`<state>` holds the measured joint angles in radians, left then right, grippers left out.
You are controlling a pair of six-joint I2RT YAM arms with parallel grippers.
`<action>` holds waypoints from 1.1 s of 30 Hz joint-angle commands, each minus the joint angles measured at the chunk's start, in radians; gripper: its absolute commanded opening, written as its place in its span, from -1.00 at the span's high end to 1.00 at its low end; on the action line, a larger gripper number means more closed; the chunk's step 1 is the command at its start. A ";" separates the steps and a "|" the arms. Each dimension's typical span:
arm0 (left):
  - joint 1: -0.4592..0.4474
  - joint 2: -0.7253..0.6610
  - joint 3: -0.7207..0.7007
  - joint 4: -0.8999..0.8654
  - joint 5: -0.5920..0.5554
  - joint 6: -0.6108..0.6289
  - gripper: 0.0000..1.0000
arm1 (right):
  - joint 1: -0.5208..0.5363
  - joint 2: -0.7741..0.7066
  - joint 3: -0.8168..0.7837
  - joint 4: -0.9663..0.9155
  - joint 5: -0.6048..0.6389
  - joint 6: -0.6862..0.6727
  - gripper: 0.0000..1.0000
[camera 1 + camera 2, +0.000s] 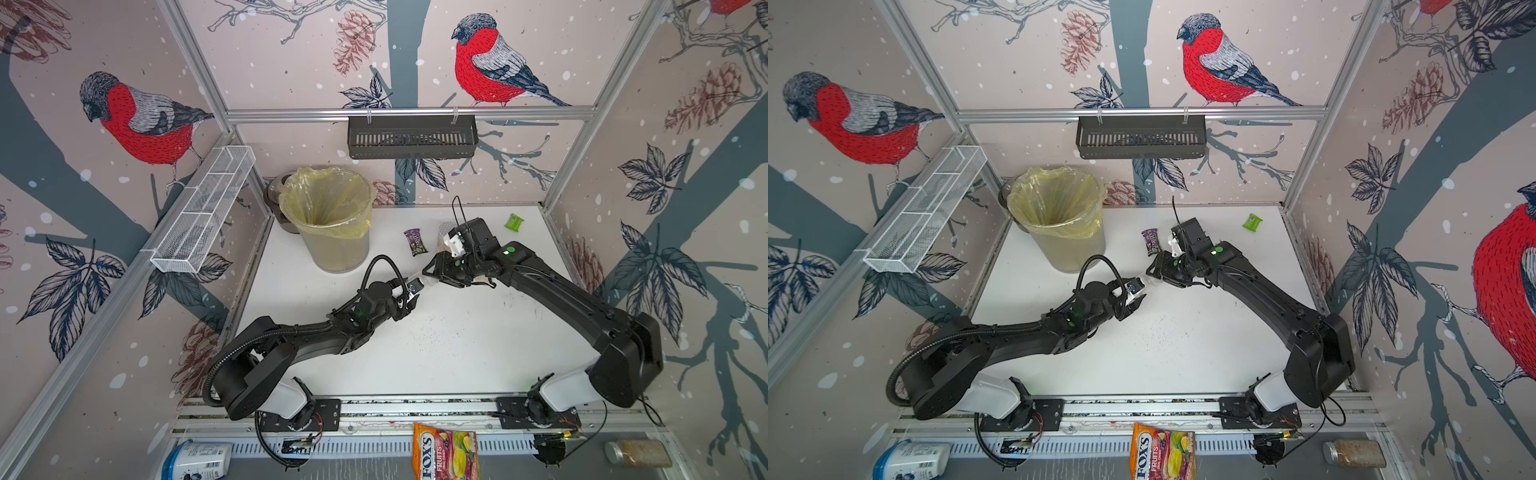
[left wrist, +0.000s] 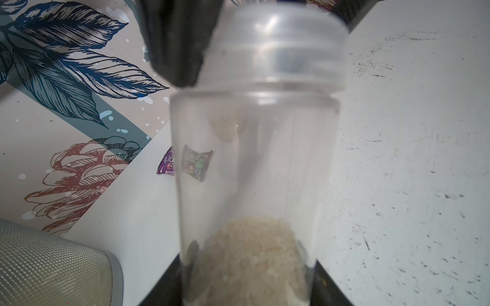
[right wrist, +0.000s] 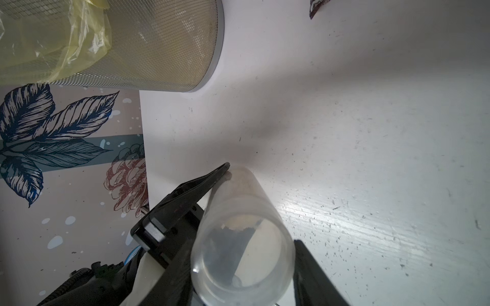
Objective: Empty moldy rice from jars
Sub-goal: Unscrew the lid from the jar.
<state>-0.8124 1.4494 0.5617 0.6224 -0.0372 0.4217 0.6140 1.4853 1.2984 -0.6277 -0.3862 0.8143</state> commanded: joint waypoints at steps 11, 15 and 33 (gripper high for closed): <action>0.054 -0.043 -0.046 0.093 0.295 -0.122 0.89 | 0.044 0.089 0.168 -0.105 -0.086 -0.525 0.24; 0.059 -0.025 -0.046 0.122 0.318 -0.136 0.89 | 0.087 0.121 0.264 -0.200 -0.038 -0.712 0.17; 0.076 -0.063 -0.079 0.145 0.324 -0.149 0.98 | -0.035 0.133 0.304 -0.279 -0.178 -1.023 0.21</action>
<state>-0.7364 1.3937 0.4908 0.7197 0.2363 0.2443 0.6025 1.6215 1.5932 -0.9470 -0.5087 -0.1390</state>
